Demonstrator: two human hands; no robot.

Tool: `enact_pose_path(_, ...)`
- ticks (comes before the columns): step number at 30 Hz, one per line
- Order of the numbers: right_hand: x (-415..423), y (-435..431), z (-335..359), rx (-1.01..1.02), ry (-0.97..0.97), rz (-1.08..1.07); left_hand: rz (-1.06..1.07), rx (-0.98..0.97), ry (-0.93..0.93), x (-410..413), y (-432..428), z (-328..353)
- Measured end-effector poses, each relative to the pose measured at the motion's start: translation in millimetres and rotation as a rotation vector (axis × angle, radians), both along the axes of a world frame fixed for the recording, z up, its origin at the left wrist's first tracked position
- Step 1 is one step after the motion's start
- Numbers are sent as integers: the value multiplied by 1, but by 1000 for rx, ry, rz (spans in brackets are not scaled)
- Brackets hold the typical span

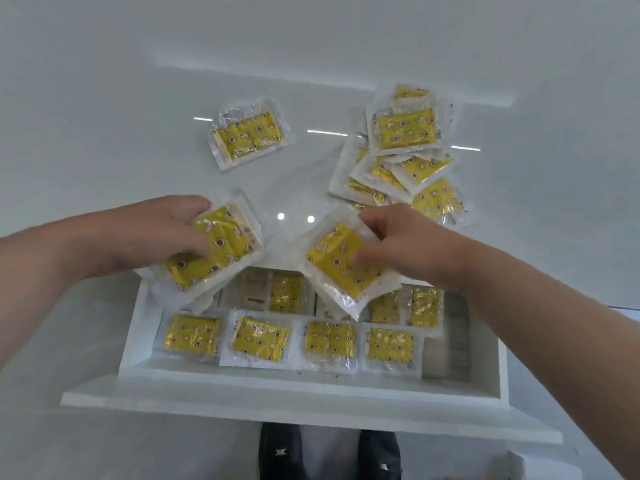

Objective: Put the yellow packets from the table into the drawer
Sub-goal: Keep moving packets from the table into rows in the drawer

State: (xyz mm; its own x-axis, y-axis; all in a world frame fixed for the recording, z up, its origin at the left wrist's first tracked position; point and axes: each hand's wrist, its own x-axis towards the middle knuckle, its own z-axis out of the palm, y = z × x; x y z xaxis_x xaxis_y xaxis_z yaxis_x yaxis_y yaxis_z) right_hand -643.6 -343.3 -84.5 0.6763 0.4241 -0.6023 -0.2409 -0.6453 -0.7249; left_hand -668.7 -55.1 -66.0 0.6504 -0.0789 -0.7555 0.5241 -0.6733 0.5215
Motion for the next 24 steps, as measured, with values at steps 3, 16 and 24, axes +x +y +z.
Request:
enact_pose_path(3, -29, -12, -13, -119, 7, 263, -309, -16, 129, -23, -19, -6)
enact_pose_path(16, -75, -94, -121, -507, 60, 400, -677, 163, -7, -46, -145, -146)
enact_pose_path(24, -94, -87, -155, -506, 85, 393, -788, 283, 50, -63, -167, -185)
